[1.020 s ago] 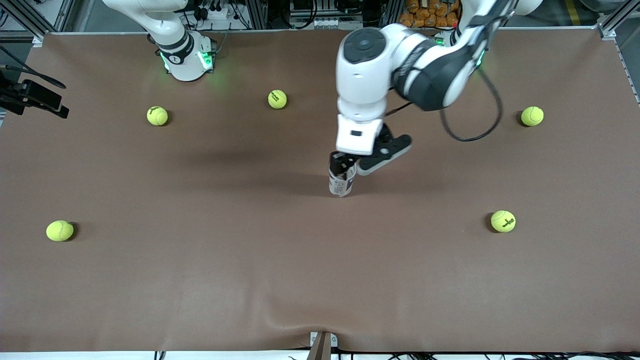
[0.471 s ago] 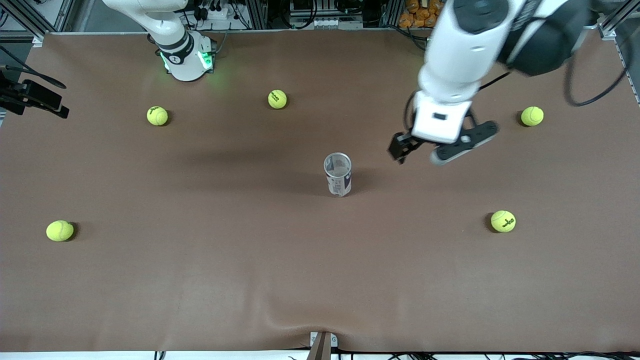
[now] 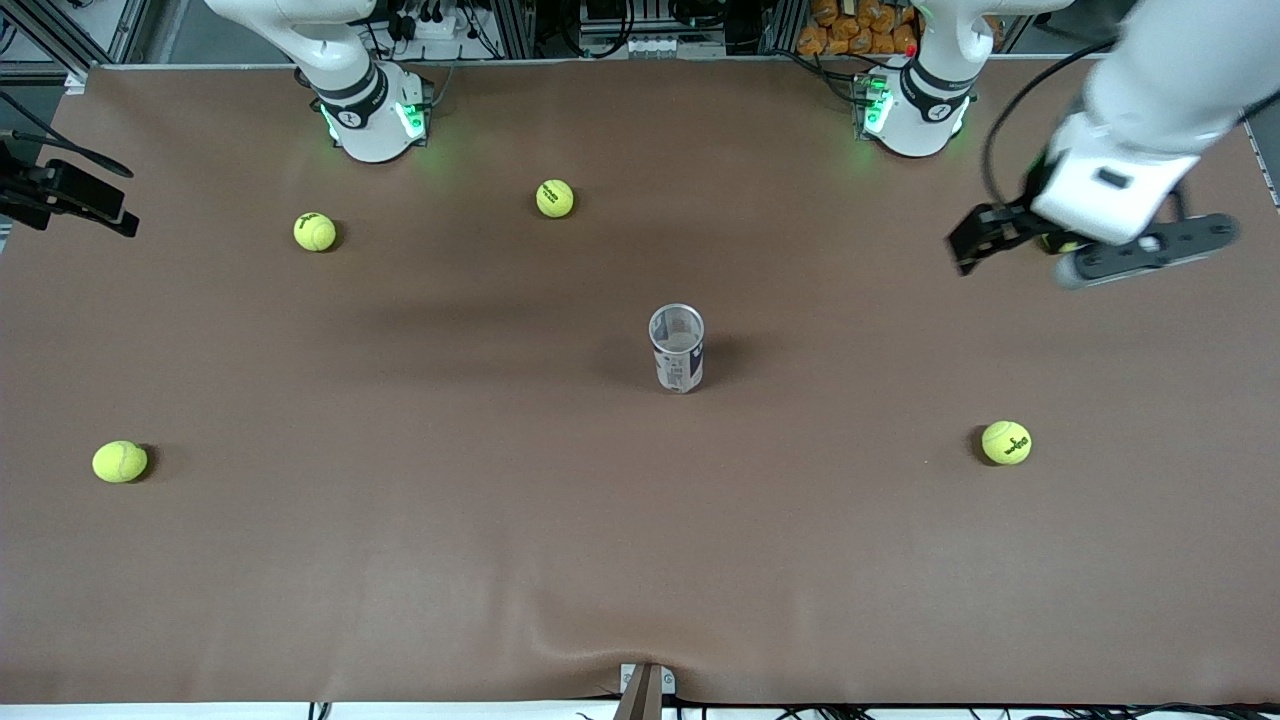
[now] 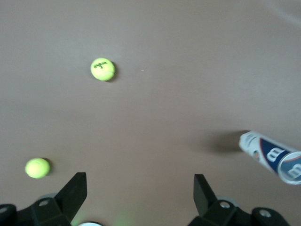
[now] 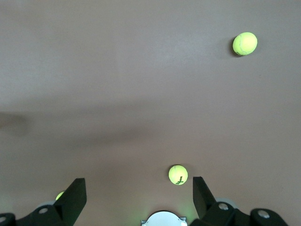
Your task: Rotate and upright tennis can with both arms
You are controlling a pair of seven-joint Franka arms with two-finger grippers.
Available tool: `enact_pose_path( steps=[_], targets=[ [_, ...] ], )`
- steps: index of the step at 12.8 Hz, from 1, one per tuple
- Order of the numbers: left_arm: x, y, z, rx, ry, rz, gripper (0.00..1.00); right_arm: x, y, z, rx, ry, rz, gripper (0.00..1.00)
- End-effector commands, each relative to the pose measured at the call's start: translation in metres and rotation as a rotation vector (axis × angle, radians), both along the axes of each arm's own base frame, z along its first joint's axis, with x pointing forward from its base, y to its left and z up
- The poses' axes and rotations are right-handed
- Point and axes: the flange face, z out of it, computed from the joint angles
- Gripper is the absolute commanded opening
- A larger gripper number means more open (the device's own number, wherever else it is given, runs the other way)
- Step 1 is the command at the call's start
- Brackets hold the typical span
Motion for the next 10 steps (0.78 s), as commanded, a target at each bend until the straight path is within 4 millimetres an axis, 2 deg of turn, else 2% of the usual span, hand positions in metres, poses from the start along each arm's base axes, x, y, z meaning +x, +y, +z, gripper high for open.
enact_pose_path(
  steps=[1,3,5,10],
  targets=[
    [-0.015,0.040,0.003,0.002,0.019,-0.102,1.00,-0.006,0.001,0.005,-0.001,-0.010,-0.006,1.00],
    [-0.012,0.068,0.007,0.002,0.016,-0.166,1.00,-0.006,0.001,0.004,-0.001,-0.007,-0.006,1.00],
    [-0.010,0.080,0.006,-0.014,0.017,-0.201,1.00,-0.006,0.001,0.004,-0.001,-0.007,-0.006,1.00],
    [-0.004,0.083,0.007,-0.025,0.003,-0.202,1.00,-0.006,0.006,0.004,-0.001,-0.009,0.003,1.00]
  ],
)
